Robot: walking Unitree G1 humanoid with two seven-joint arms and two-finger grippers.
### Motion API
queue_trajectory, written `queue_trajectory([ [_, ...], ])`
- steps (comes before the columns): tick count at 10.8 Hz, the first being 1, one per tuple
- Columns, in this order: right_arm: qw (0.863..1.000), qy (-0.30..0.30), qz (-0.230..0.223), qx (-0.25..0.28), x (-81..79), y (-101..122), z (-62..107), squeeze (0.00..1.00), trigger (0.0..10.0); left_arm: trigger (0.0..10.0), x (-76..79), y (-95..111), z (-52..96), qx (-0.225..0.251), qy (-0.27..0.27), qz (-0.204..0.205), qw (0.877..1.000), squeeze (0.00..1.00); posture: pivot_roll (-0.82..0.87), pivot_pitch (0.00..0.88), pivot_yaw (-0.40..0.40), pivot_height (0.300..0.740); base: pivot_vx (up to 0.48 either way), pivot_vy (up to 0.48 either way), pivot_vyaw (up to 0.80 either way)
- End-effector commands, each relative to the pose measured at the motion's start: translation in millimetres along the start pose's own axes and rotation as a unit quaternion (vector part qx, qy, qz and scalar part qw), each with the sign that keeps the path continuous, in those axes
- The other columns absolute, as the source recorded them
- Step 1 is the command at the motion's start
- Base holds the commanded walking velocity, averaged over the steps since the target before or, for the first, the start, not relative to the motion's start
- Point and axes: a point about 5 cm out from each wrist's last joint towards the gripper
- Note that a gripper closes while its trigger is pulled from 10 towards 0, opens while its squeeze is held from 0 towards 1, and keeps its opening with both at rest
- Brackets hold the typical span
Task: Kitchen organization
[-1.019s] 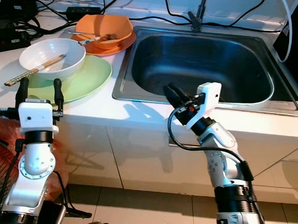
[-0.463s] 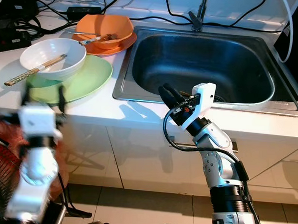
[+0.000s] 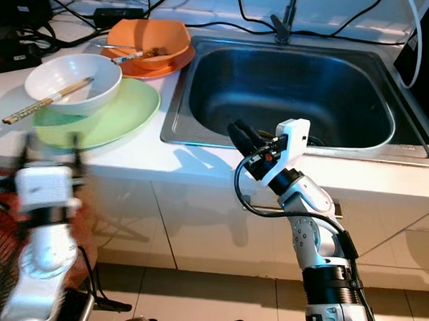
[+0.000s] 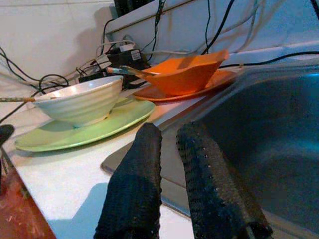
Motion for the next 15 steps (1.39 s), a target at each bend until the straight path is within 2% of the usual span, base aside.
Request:
queue_trajectory([
  [1,1.000,0.004,-0.001,-0.002,-0.1,1,-0.7,0.00,10.0,10.0,-7.2,2,-0.5,0.004,0.016,-0.010,1.000,0.00,0.06,0.140,-0.004,0.740,0.000,0.000,0.00],
  [3,1.000,0.004,-0.001,-0.005,1.1,0,-1.8,0.00,10.0,10.0,-11.0,8,-6.5,0.017,0.029,-0.011,0.999,0.00,0.06,0.142,-0.009,0.740,0.000,0.000,0.00],
  [7,1.000,0.001,-0.002,-0.004,1.1,0,-1.2,0.00,10.0,10.0,-7.5,18,-15.8,0.037,0.029,-0.004,0.999,0.00,0.06,0.142,-0.009,0.740,0.000,0.000,0.00],
  [15,1.000,-0.002,-0.004,-0.006,0.5,-2,-0.4,0.00,10.0,10.0,-9.1,22,-28.5,0.050,0.036,-0.007,0.998,0.00,0.05,0.143,-0.010,0.740,0.000,0.000,0.00],
])
Point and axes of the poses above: a point about 5 cm out from each wrist's last joint towards the gripper, its own z axis pointing back from the gripper into the wrist, its own y axis along the axis of the wrist's last joint, x = y × z
